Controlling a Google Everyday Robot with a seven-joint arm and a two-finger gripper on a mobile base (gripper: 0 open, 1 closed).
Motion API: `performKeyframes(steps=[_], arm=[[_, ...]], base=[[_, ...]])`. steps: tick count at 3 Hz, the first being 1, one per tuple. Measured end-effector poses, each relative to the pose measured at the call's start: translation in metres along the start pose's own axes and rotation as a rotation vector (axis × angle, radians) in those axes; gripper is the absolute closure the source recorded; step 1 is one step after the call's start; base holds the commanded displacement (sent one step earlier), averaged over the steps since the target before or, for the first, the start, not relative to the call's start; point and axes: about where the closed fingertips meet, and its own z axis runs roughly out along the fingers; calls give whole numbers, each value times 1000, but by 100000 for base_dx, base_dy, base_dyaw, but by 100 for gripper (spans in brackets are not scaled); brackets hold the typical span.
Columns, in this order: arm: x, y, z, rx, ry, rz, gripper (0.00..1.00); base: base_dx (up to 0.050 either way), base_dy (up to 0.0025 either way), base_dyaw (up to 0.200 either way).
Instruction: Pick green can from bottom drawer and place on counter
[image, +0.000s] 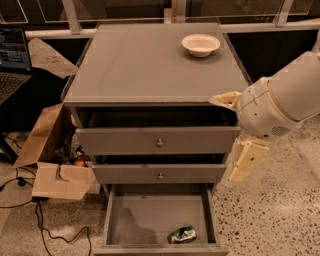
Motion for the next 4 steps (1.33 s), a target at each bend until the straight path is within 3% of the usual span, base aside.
performKeyframes(steps=[2,4], arm=[[7,-22,-30,88,139,40,0],[39,-39,-50,193,291,167,0]], base=[[0,0,0],[0,0,0]])
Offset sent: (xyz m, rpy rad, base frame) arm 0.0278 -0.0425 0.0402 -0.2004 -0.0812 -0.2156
